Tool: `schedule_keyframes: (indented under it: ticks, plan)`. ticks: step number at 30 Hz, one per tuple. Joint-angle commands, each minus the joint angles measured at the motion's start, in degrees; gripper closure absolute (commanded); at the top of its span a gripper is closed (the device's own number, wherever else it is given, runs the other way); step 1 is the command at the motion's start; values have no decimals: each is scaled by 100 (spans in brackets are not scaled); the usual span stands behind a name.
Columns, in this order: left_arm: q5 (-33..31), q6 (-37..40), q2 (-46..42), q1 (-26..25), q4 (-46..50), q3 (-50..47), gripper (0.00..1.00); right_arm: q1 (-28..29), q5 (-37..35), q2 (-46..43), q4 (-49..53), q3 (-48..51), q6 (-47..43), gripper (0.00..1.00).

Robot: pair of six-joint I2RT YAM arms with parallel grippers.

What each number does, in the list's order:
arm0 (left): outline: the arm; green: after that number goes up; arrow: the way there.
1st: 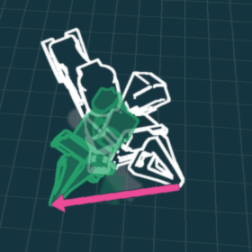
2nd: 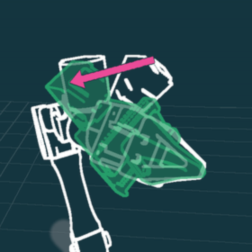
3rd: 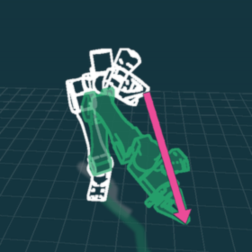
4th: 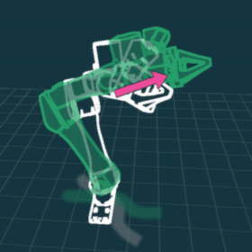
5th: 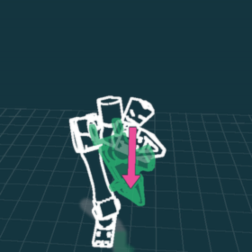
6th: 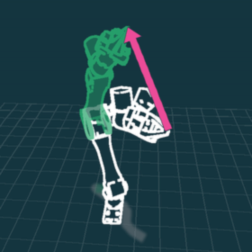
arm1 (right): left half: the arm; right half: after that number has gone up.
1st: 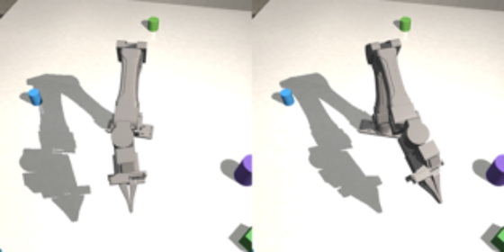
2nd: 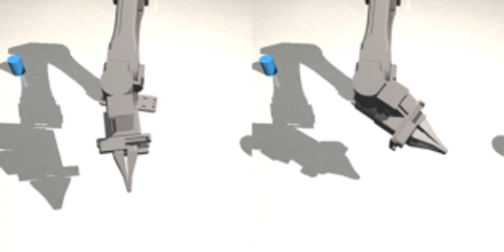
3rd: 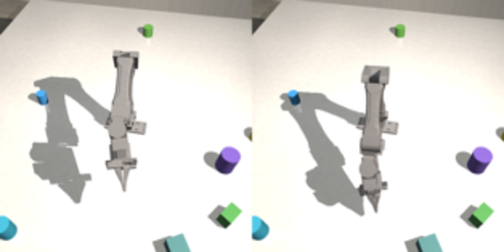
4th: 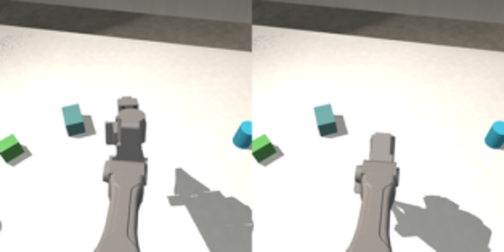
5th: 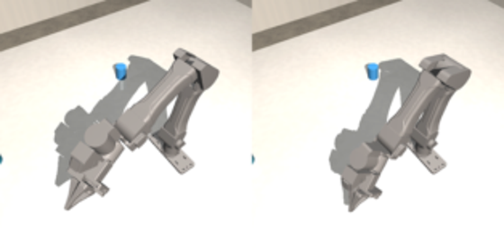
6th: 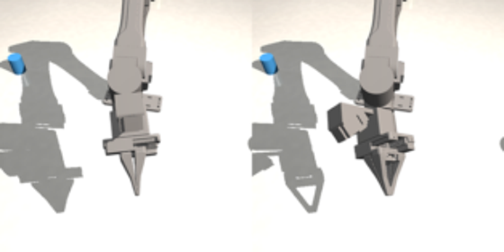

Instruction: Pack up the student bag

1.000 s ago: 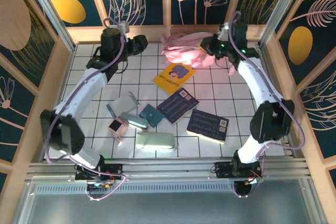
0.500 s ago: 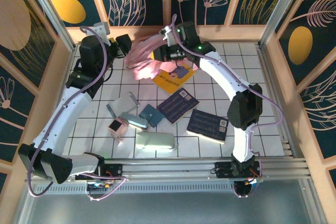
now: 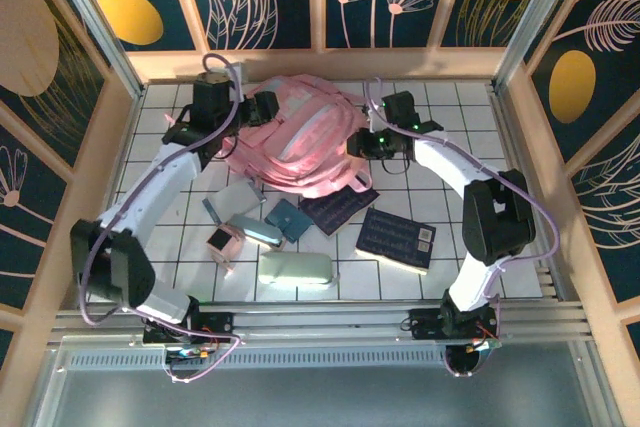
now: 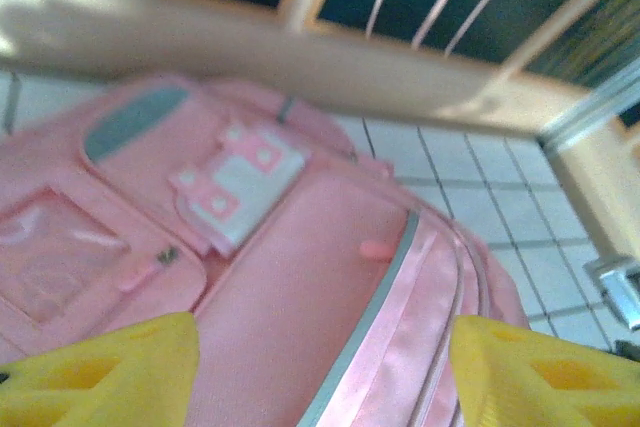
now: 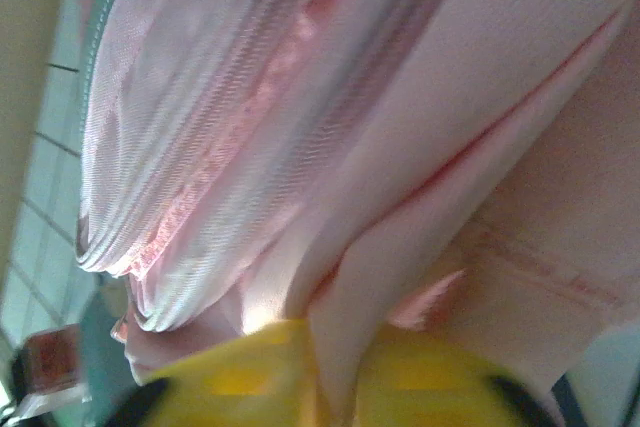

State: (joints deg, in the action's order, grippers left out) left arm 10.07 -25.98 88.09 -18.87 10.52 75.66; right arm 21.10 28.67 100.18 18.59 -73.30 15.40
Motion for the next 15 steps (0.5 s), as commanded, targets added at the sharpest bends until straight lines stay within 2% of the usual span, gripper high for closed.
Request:
schedule_keyframes:
  ticks: [1, 2, 5, 9, 15]
  plan:
    - [821, -25, 463, -18, 165, 295, 33, 17, -336, -499, -966, 402, 531, 46]
    - [984, 2, 683, -15, 199, 406, 32, 22, -386, -613, -1094, 551, 632, 39]
    - [1431, 141, 1452, -21, 413, 817, 32, 7, -596, -1010, -1345, 875, 838, 26]
    - [1970, 492, 2331, -17, 818, 1435, 32, -46, -958, -1366, -1331, 1071, 1107, 24]
    - [2868, 674, 3173, -20, 957, 2025, 37, -274, -446, -1903, -1783, 1742, 1435, 28]
